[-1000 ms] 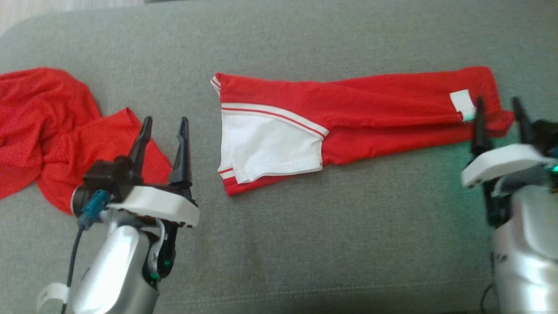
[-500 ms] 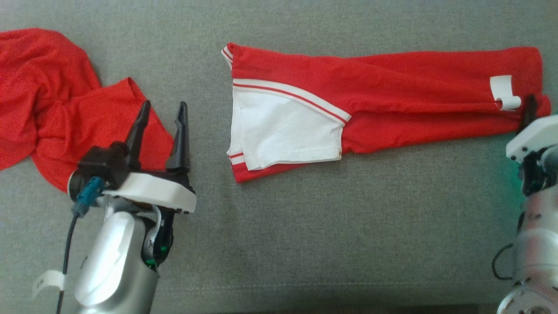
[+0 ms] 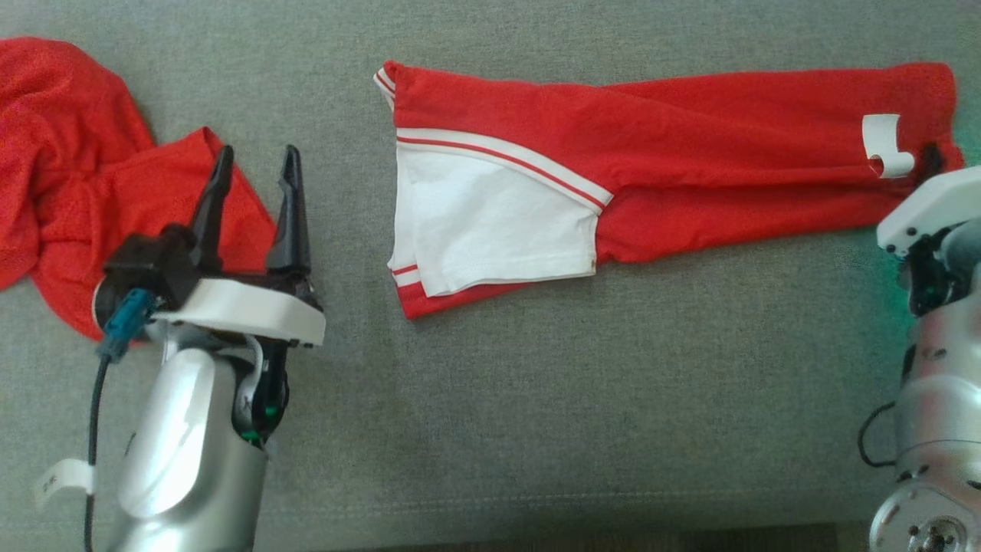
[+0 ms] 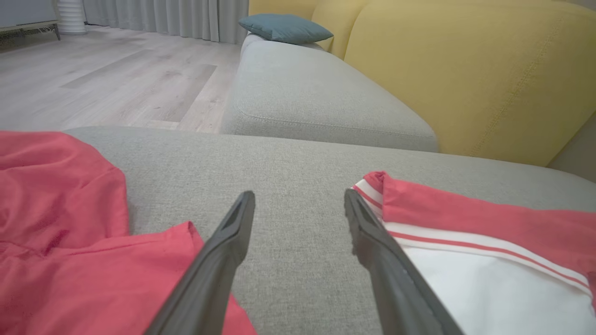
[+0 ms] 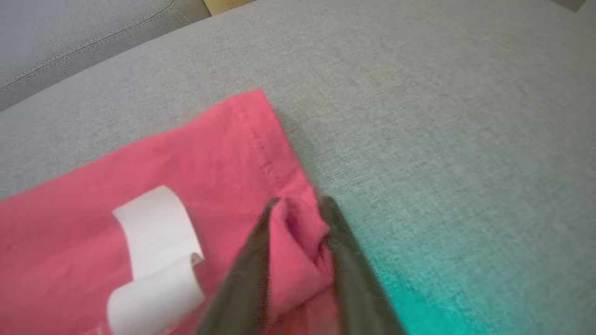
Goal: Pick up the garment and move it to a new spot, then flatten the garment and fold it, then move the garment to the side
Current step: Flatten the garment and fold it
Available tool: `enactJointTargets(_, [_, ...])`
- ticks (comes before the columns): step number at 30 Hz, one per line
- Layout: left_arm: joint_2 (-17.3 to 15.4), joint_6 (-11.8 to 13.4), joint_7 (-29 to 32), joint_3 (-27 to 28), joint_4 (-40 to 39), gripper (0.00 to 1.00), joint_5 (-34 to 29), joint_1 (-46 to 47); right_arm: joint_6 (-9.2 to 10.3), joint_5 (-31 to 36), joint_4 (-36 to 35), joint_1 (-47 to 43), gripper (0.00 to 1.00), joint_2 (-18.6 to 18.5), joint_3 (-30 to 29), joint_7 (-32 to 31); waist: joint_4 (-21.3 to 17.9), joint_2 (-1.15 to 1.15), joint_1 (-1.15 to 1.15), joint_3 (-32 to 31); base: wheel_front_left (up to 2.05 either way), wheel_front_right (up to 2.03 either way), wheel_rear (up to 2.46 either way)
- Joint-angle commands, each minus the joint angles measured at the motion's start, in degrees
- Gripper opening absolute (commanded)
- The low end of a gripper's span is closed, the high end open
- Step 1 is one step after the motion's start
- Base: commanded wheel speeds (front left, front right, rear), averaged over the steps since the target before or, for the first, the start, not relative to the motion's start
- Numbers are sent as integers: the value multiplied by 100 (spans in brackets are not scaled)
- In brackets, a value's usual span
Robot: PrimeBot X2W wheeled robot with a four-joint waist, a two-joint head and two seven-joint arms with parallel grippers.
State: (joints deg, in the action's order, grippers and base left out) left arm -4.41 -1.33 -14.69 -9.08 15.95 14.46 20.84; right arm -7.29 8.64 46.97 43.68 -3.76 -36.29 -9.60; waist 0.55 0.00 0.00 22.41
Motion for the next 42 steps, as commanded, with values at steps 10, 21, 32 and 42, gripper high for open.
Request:
enactJointTargets(10, [21,-151,-30,468,-128,100,-252,137,-20,428,-455,-153,0,8,-677,-120,-53,0,0,-167,0,0,0])
enactJointTargets(21, [94,-236,-30,545,-55,100,-364,58,-20,1536,-858,84,0,84,-1768,138,-81,0,0,-422,0,0,0])
enactJointTargets(32, [138,-211,-30,592,75,100,-349,-311,-20,591,582,393,0,87,-347,902,-199,0,0,-1159,0,0,0])
enactJointTargets(42, [151,-112,-30,457,149,100,-227,-669,-20,-1691,2329,910,0,88,2352,1792,-40,0,0,-1787,0,0,0])
